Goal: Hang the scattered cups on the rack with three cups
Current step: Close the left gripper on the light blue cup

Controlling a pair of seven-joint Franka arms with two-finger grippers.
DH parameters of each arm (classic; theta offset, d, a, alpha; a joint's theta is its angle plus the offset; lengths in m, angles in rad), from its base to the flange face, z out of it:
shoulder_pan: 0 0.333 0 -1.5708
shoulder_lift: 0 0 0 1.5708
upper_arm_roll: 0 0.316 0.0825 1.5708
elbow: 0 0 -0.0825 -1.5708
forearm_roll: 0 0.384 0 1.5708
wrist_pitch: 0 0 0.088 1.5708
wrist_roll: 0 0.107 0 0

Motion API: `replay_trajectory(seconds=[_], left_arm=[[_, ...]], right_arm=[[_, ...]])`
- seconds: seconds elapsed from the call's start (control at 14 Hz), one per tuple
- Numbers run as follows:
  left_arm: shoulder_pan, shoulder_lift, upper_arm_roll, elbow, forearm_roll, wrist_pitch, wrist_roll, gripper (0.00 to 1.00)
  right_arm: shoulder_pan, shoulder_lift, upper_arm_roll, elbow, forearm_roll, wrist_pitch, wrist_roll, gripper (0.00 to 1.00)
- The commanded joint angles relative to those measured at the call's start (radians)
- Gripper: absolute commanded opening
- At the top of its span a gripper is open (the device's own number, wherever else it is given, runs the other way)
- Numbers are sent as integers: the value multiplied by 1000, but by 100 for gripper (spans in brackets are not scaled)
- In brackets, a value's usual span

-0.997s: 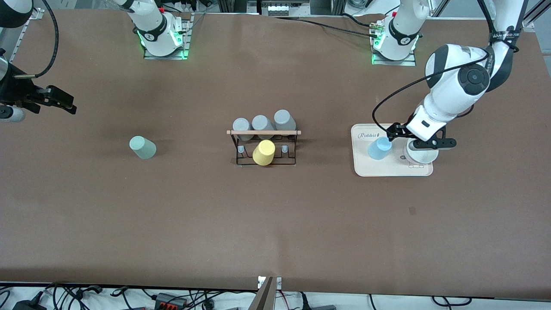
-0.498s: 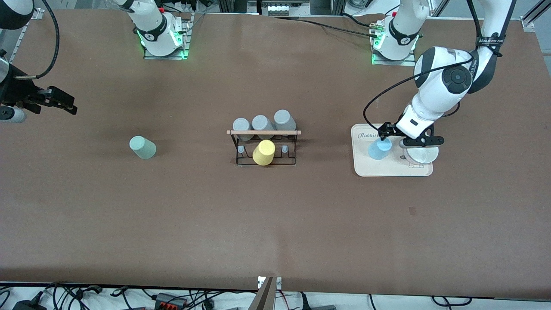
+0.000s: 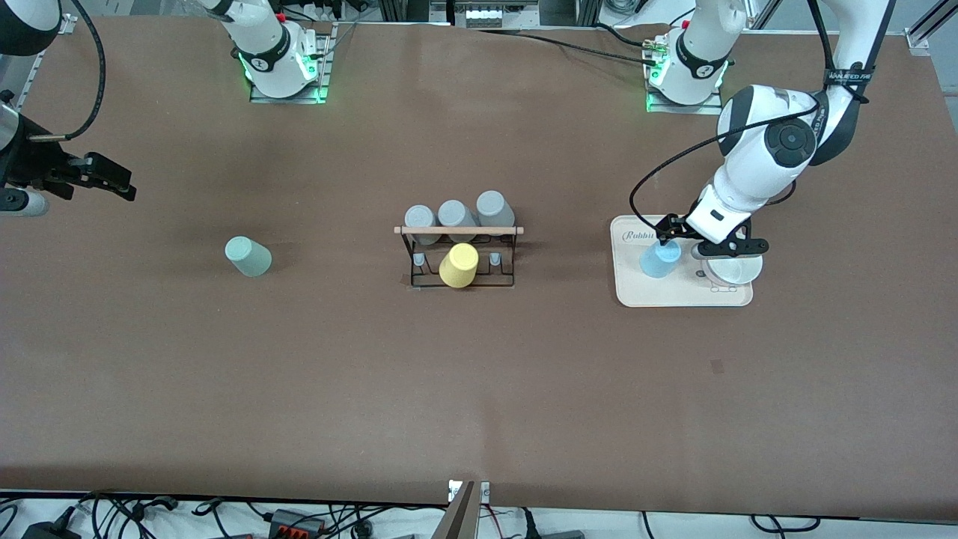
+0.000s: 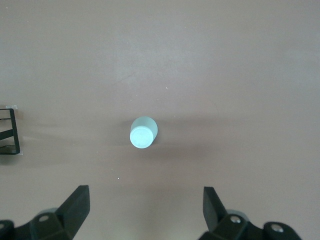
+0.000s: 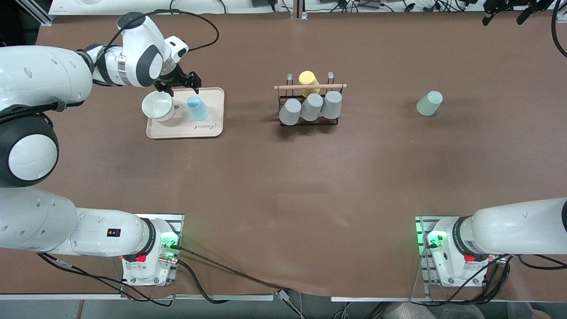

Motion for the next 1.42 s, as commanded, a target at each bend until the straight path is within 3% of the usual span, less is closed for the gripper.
replay_trajectory(seconds=[0.0, 0.71, 1.35], left_arm=[[-1, 36, -3, -5, 10, 56, -11, 100], [-14, 139, -3, -2, 12, 142, -9, 100], [-16, 146, -3, -7, 27, 145, -5, 92]], right_arm=[[-1, -2, 1, 1, 5, -2, -11, 100], [-2, -2, 1, 0, 5, -3, -11, 100], [-5, -2, -1, -3, 5, -5, -14, 100]])
